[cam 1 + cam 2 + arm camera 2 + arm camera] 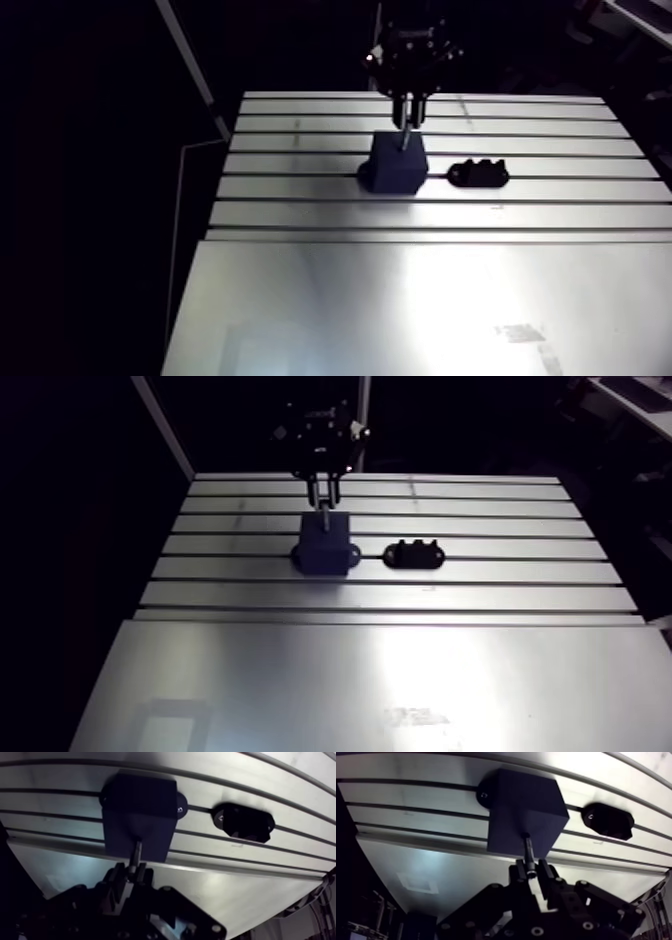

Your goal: Pick up the M10 bolt and insert it into the hole until fully seated.

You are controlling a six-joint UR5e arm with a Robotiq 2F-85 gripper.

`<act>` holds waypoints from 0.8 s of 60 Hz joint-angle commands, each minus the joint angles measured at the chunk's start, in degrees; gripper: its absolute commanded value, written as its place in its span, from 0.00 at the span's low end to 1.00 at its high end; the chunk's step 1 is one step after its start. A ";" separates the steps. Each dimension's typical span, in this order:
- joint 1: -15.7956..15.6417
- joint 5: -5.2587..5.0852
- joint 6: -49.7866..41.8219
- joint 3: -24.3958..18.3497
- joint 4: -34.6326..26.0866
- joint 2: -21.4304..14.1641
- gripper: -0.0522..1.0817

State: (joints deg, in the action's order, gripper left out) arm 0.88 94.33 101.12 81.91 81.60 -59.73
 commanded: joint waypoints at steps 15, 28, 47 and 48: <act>0.00 -0.07 -0.07 0.22 0.00 0.01 1.00; 0.00 0.02 0.00 0.22 0.79 0.01 1.00; 0.00 0.02 0.08 0.22 1.04 0.10 1.00; 0.00 0.02 0.01 0.22 1.05 0.10 1.00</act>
State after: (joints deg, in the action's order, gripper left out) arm 0.88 94.34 101.12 82.13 82.43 -59.67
